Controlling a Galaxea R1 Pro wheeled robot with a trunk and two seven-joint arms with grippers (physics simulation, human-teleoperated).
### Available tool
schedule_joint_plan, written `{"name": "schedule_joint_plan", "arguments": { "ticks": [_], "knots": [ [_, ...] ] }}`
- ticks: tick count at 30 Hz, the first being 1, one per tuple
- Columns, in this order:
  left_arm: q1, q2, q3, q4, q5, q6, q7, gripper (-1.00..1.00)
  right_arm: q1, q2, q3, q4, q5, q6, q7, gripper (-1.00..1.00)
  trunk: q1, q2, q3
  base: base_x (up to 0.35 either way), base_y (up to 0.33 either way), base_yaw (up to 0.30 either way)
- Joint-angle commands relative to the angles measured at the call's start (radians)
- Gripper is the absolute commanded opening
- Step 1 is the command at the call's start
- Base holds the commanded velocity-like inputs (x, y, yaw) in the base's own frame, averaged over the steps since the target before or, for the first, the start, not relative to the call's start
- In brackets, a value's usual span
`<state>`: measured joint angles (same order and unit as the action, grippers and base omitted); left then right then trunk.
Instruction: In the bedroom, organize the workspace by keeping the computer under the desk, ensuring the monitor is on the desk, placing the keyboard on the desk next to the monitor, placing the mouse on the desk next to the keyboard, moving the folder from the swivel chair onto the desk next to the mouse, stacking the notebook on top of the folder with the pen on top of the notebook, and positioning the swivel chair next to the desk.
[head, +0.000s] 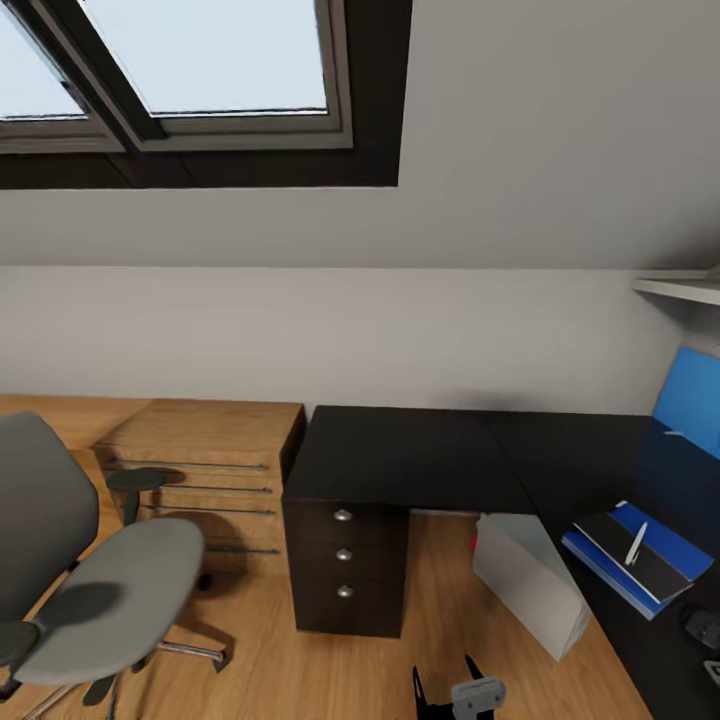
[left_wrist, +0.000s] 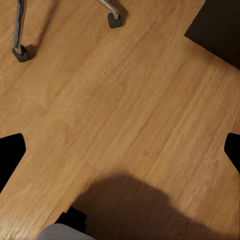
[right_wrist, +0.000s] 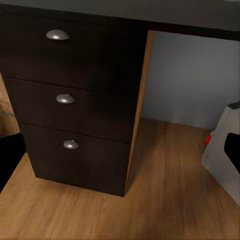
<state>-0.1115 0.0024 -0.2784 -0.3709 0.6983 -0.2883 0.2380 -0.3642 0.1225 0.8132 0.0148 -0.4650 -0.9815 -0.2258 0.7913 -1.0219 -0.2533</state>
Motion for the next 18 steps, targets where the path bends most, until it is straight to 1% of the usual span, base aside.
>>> {"name": "schedule_joint_plan", "arguments": {
  "ticks": [1, 2, 4, 9, 18],
  "knots": [
    [-0.001, 0.001, -0.008, 0.000, 0.006, -0.004, 0.007, 1.00, -0.001, 0.003, 0.009, 0.001, -0.005, 0.000, -0.006, 1.00, 0.000, -0.001, 0.000, -0.245, 0.000, 0.058],
    [-0.001, 0.000, -0.008, 0.000, 0.006, -0.004, 0.007, 1.00, -0.001, 0.004, 0.009, 0.001, -0.006, 0.001, -0.006, 1.00, 0.000, -0.001, 0.002, -0.263, 0.000, 0.078],
    [-0.001, -0.001, -0.008, 0.000, 0.006, -0.005, 0.007, 1.00, -0.001, 0.009, 0.009, 0.000, -0.010, 0.004, -0.031, 1.00, 0.000, -0.001, 0.004, -0.314, 0.000, 0.176],
    [-0.001, 0.000, -0.008, 0.000, 0.006, -0.005, 0.007, 1.00, -0.001, 0.011, 0.008, -0.004, -0.013, 0.004, -0.083, 1.00, 0.000, -0.001, 0.006, -0.331, 0.000, 0.251],
    [0.000, -0.001, -0.008, 0.000, 0.006, -0.005, 0.007, 1.00, -0.001, 0.011, 0.006, -0.007, -0.014, 0.004, -0.110, 1.00, 0.000, -0.001, 0.007, -0.320, -0.021, 0.283]
  ]
}}
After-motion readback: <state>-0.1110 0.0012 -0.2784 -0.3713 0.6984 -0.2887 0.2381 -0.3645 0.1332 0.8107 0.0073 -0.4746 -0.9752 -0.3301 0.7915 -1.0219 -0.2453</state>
